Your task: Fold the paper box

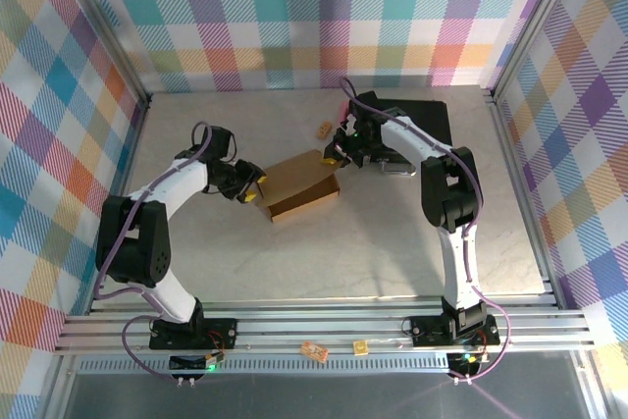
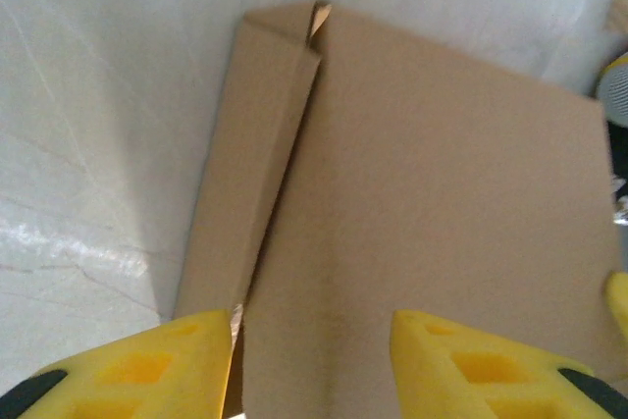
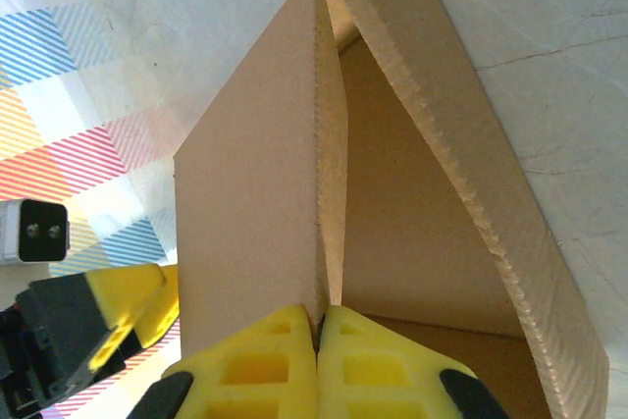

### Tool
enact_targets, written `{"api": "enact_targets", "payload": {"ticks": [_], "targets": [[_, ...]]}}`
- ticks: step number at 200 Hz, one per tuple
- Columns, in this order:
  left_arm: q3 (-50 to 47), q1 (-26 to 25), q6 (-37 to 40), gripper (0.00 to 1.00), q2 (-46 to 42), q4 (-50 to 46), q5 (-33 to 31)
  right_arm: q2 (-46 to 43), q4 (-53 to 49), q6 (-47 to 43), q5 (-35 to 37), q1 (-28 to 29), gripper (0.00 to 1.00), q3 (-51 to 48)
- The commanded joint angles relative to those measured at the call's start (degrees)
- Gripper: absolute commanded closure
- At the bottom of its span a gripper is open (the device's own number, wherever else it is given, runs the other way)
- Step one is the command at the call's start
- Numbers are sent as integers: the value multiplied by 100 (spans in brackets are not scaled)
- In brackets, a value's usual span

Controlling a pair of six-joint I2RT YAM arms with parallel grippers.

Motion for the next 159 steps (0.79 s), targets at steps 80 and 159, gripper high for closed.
{"api": "enact_targets", "payload": {"ticks": [80,159], "targets": [[-351,-213,211,67,554,-5,-556,24,-1128,-745,727,117,79,304],[-248,-213,350,72,643,-239,-797,-89,-2230,-1376,1379,65,57,732]]}}
